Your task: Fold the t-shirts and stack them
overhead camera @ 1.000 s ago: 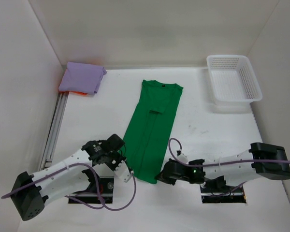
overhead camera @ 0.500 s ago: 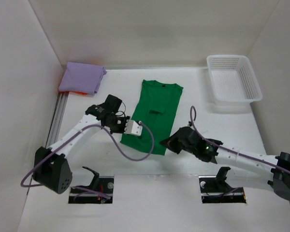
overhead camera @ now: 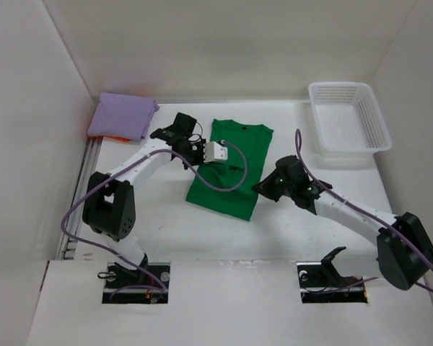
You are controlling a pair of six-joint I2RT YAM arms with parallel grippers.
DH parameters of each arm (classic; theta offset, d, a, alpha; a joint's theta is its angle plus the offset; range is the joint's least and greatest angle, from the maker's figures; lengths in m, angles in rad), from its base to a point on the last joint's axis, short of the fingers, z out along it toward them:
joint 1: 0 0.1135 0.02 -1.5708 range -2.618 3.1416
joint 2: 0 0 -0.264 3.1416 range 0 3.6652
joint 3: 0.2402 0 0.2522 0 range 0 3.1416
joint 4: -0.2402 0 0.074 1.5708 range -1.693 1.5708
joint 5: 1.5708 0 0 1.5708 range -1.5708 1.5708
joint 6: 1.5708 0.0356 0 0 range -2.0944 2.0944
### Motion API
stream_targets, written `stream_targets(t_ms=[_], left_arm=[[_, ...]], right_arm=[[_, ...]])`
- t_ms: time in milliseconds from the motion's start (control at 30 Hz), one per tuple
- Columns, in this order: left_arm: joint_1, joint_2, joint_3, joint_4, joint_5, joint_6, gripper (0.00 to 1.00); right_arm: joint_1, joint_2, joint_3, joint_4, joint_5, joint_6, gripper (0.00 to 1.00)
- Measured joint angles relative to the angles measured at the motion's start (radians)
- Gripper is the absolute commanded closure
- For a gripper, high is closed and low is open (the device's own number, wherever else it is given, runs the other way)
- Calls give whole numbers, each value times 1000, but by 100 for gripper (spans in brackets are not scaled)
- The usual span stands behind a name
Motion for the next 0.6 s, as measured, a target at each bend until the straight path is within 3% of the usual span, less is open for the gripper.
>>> stream_targets(t_ms=[367,600], left_arm=[[12,156,41,33,-47,-45,89],[22,209,60,110,-71,-86,84]], right_arm=[[-93,196,59,38,-90,-91,97],[-156,292,84,90,-116,-121,74]])
